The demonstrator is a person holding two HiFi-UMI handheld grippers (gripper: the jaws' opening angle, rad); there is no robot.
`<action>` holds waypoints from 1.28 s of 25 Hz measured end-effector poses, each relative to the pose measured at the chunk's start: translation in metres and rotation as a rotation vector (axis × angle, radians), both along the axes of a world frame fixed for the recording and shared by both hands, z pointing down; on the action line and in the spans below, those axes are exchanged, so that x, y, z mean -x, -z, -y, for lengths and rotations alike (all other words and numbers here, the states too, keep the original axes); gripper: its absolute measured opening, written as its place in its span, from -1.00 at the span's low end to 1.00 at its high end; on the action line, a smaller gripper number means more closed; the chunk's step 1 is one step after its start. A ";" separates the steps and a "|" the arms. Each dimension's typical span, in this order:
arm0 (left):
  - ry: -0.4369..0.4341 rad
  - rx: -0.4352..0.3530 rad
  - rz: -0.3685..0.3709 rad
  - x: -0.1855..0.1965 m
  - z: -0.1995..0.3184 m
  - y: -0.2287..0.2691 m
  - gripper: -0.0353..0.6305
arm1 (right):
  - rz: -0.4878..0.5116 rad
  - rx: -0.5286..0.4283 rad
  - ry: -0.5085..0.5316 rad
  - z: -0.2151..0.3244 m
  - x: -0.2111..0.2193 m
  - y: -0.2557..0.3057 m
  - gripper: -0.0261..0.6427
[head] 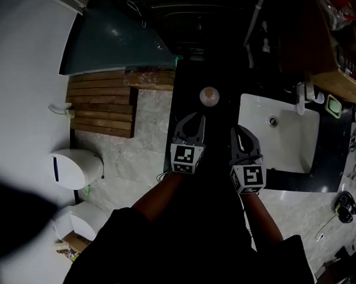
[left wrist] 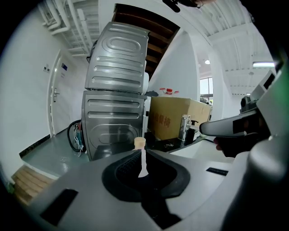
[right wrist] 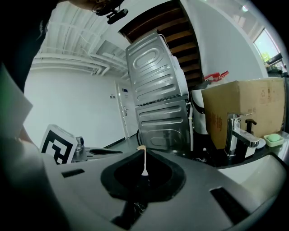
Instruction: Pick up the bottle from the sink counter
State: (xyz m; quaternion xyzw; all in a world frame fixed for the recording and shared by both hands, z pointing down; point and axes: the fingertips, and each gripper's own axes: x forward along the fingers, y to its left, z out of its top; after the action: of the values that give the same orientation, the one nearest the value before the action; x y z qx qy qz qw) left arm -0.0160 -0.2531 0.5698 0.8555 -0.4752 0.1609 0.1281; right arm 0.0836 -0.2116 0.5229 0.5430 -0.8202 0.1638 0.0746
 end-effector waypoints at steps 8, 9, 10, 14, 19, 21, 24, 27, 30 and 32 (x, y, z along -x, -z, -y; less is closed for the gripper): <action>-0.001 0.052 0.016 -0.010 0.023 -0.035 -0.61 | 0.003 0.042 0.007 0.008 -0.001 -0.017 -0.80; 0.001 0.064 0.018 -0.011 0.025 -0.041 -0.49 | 0.001 0.048 0.009 0.007 -0.001 -0.019 -0.80; 0.002 0.072 0.022 -0.012 0.027 -0.046 -0.40 | 0.000 0.053 0.010 0.006 0.000 -0.020 -0.80; -0.003 0.106 0.052 -0.015 0.038 -0.064 -0.04 | -0.007 0.064 0.017 0.005 0.002 -0.023 -0.80; -0.018 0.135 0.091 -0.020 0.061 -0.080 0.13 | -0.016 0.084 -0.002 0.008 -0.003 -0.027 -0.81; -0.026 0.125 0.103 -0.024 0.065 -0.081 0.16 | -0.019 0.089 -0.003 0.008 -0.006 -0.028 -0.81; -0.037 0.105 0.118 -0.029 0.070 -0.080 0.18 | -0.017 0.105 -0.019 0.008 -0.013 -0.031 -0.81; -0.045 0.106 0.109 -0.032 0.073 -0.081 0.23 | -0.018 0.134 -0.027 0.005 -0.019 -0.032 -0.81; -0.057 0.121 0.115 -0.036 0.077 -0.085 0.27 | -0.016 0.130 -0.033 0.008 -0.023 -0.032 -0.81; -0.063 0.136 0.125 -0.039 0.077 -0.089 0.29 | -0.011 0.109 -0.039 0.013 -0.026 -0.028 -0.81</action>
State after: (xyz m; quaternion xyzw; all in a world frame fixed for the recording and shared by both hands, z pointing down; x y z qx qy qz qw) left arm 0.0228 -0.3304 0.6589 0.8478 -0.4430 0.2497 0.1507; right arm 0.1094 -0.2244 0.5510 0.5548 -0.7990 0.2068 0.1054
